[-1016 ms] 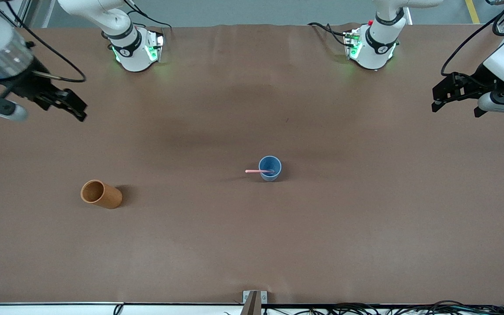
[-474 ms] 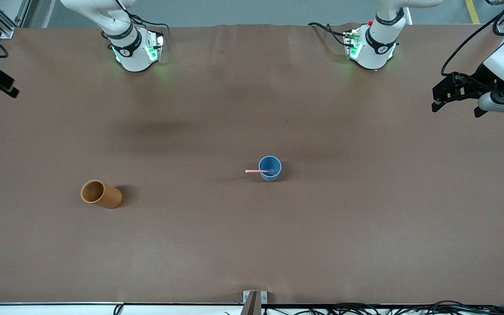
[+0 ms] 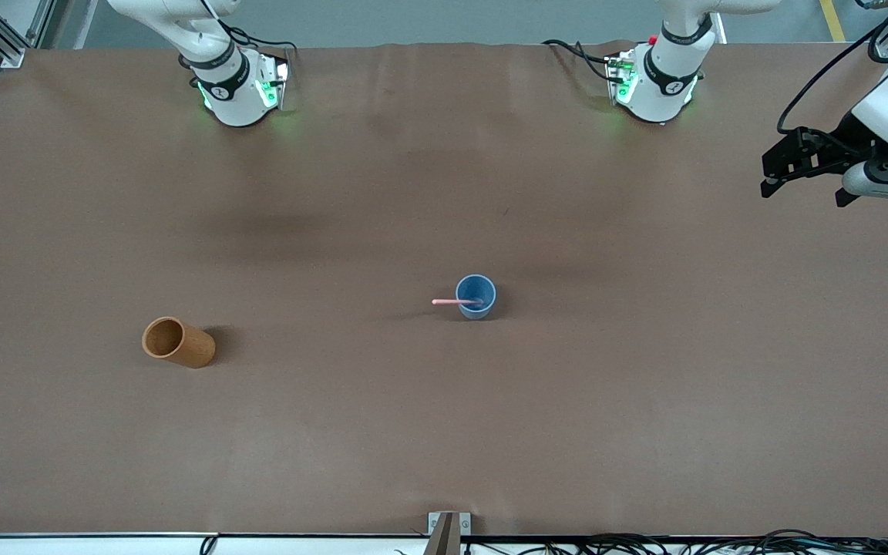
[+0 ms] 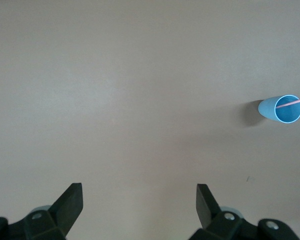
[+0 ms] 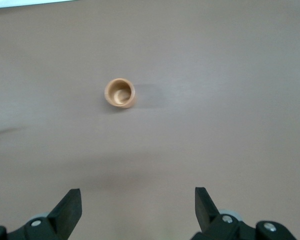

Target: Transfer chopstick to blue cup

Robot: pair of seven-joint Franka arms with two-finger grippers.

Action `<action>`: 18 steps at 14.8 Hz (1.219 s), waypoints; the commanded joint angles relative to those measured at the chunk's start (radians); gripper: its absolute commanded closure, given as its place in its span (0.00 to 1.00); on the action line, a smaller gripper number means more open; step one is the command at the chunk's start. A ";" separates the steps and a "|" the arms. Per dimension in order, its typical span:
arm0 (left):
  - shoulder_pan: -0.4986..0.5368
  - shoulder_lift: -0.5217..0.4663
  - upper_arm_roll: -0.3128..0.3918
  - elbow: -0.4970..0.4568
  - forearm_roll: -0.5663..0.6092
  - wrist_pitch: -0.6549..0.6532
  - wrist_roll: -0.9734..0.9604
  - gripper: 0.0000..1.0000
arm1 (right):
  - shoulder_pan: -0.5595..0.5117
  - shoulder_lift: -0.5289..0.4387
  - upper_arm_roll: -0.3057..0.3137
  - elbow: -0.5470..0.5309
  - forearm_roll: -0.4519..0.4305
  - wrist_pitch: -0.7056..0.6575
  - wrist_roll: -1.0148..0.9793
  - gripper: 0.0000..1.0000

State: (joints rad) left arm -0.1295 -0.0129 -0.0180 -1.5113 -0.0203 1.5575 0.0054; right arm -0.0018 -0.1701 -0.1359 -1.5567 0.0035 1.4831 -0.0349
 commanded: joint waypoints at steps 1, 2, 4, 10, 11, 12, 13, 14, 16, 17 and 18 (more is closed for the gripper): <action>0.007 0.011 -0.003 0.029 -0.015 -0.014 -0.005 0.00 | -0.004 0.027 0.001 0.030 0.052 -0.036 0.013 0.00; 0.007 0.011 -0.003 0.028 -0.015 -0.014 -0.005 0.00 | -0.003 0.032 0.001 0.012 0.047 -0.052 0.009 0.00; 0.007 0.010 -0.003 0.029 -0.015 -0.014 -0.005 0.00 | -0.004 0.072 0.001 0.017 0.038 -0.052 0.003 0.00; 0.007 0.010 -0.003 0.029 -0.015 -0.014 -0.005 0.00 | -0.012 0.176 -0.001 0.155 0.038 -0.052 0.000 0.00; 0.007 0.010 -0.003 0.029 -0.015 -0.014 -0.005 0.00 | -0.007 0.176 0.001 0.153 0.038 -0.052 0.000 0.00; 0.007 0.010 -0.003 0.029 -0.015 -0.014 -0.005 0.00 | -0.004 0.175 0.002 0.153 0.039 -0.052 0.000 0.00; 0.007 0.010 -0.003 0.029 -0.015 -0.014 -0.004 0.00 | -0.003 0.173 0.004 0.152 0.043 -0.053 0.000 0.00; 0.007 0.010 -0.002 0.029 -0.015 -0.014 -0.004 0.00 | -0.001 0.172 0.004 0.147 0.046 -0.058 0.000 0.00; 0.007 0.010 -0.003 0.029 -0.015 -0.014 -0.004 0.00 | 0.002 0.172 0.006 0.141 0.047 -0.057 -0.005 0.00; 0.007 0.010 -0.003 0.029 -0.015 -0.014 -0.004 0.00 | 0.003 0.172 0.006 0.135 0.049 -0.050 -0.014 0.00; 0.007 0.010 -0.003 0.028 -0.015 -0.014 -0.004 0.00 | 0.003 0.172 0.006 0.135 0.050 -0.047 -0.017 0.00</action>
State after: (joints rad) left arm -0.1294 -0.0127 -0.0180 -1.5076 -0.0203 1.5575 0.0054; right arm -0.0006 0.0043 -0.1285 -1.4178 0.0318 1.4352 -0.0377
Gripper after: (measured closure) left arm 0.000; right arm 0.000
